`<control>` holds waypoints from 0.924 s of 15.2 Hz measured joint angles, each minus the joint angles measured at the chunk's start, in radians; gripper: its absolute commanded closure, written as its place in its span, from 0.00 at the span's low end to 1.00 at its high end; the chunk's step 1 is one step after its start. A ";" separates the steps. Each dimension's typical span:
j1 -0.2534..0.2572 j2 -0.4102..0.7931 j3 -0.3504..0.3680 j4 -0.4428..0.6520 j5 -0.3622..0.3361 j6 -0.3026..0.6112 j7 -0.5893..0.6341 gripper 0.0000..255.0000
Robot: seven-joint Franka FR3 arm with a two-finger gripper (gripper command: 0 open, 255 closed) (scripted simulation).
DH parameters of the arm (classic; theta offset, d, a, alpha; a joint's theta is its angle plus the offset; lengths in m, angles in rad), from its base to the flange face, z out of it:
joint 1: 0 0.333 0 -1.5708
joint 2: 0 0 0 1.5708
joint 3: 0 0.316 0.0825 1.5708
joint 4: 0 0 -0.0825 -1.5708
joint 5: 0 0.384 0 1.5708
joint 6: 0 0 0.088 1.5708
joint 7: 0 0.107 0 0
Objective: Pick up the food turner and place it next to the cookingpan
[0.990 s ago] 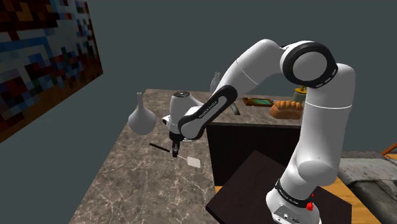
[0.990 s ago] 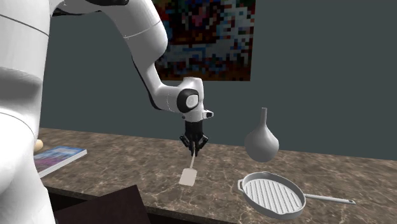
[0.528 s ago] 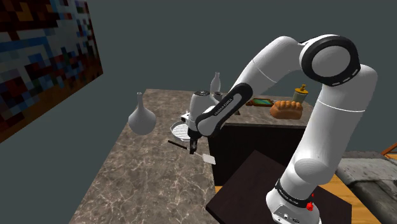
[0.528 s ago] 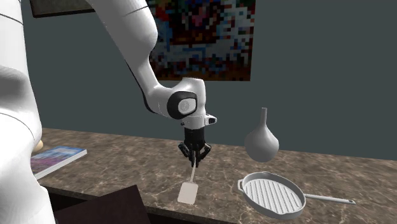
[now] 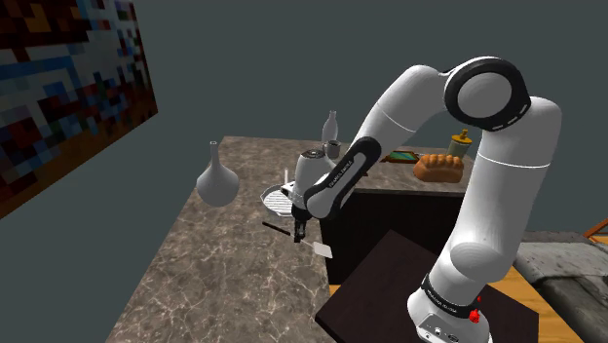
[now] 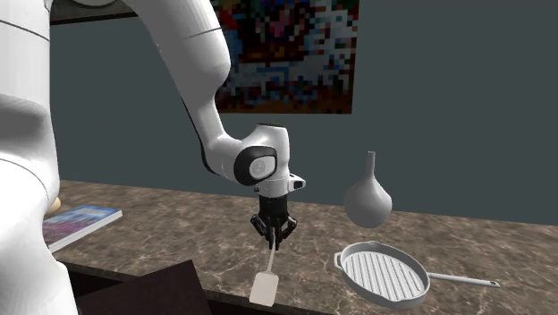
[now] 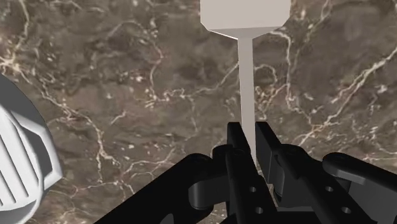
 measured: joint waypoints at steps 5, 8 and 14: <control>0.013 0.080 -0.020 0.007 -0.035 0.072 0.024 1.00; 0.023 0.125 -0.034 0.015 -0.053 0.109 0.035 1.00; 0.035 0.170 -0.049 0.023 -0.068 0.145 0.045 1.00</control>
